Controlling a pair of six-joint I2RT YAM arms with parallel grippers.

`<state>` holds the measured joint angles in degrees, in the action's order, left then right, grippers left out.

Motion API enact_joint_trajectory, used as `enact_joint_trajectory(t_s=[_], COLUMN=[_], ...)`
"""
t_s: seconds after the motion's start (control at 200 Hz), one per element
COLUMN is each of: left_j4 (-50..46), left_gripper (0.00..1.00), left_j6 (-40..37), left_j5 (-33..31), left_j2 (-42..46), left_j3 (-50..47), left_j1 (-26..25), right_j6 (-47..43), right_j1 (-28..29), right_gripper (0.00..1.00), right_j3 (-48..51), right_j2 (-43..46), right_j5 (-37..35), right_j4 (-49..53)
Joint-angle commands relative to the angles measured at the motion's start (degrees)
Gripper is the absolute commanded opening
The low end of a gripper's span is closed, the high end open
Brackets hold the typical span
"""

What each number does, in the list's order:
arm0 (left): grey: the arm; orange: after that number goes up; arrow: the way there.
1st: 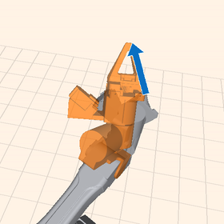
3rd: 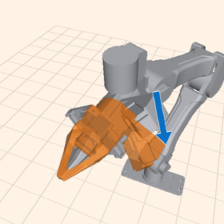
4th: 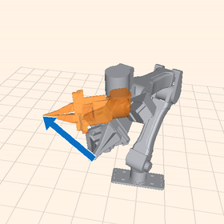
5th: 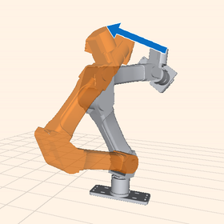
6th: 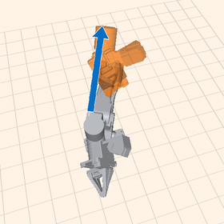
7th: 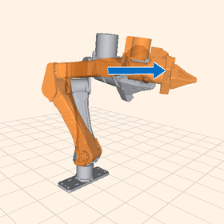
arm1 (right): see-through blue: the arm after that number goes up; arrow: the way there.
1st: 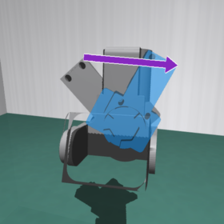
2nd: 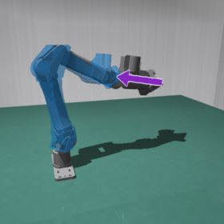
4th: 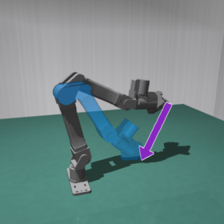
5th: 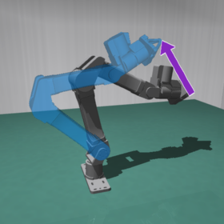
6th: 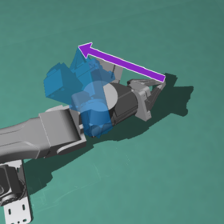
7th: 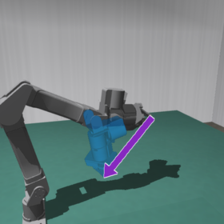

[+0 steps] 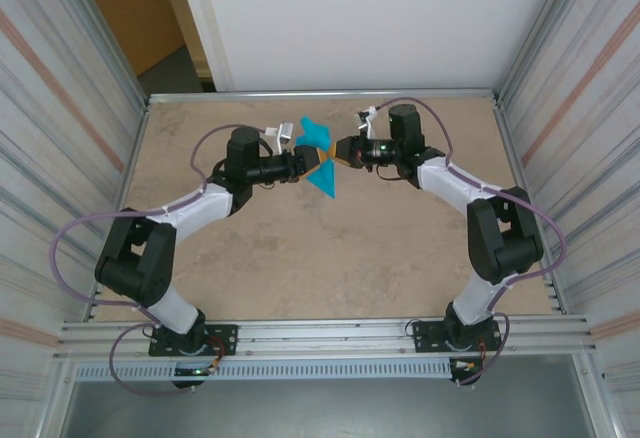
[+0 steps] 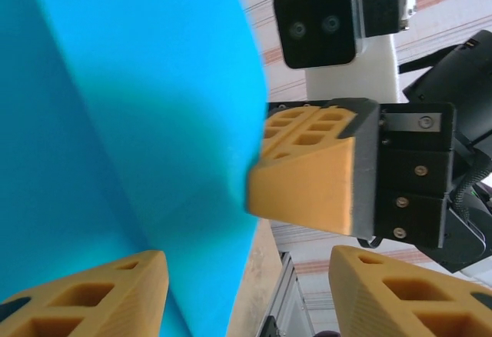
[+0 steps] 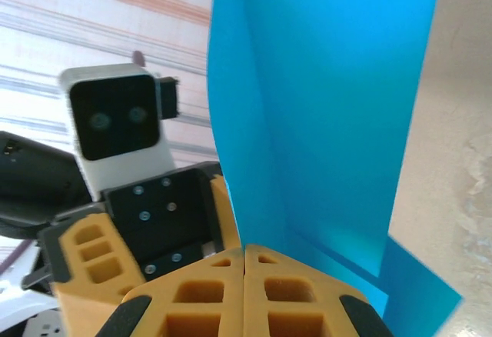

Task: Fold a paper plane with a square sheet of paper (pick it up from the middle)
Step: Turn over the paper at the center of the table.

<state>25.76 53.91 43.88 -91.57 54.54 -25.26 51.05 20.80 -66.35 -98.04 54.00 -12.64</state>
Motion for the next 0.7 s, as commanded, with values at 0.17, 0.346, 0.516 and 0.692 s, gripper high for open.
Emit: enact_joint_trajectory(t_s=[0.17,0.346,0.516,0.692], left_j4=[-2.81,0.56,5.38,5.88], left_gripper=[0.59,0.60,0.52,0.42], left_j6=[-2.34,-0.99,1.63,2.07], left_j5=[-1.10,1.52,3.82,4.20], left_j2=[1.68,0.42,-0.80,-0.74], left_j3=[1.39,2.22,2.58,2.58], left_j1=[-0.54,-0.74,-0.86,-0.94], right_j6=[5.29,7.22,8.19,8.45], right_j1=[-1.24,-1.11,-1.12,-1.37], right_gripper=[0.02,0.02,0.03,0.04], right_j3=[1.18,1.39,1.58,1.90], right_j2=[3.21,2.95,2.79,2.77], right_j5=[2.50,3.68,3.86,3.80], right_j4=[-5.65,-7.85,-8.90,-8.98])
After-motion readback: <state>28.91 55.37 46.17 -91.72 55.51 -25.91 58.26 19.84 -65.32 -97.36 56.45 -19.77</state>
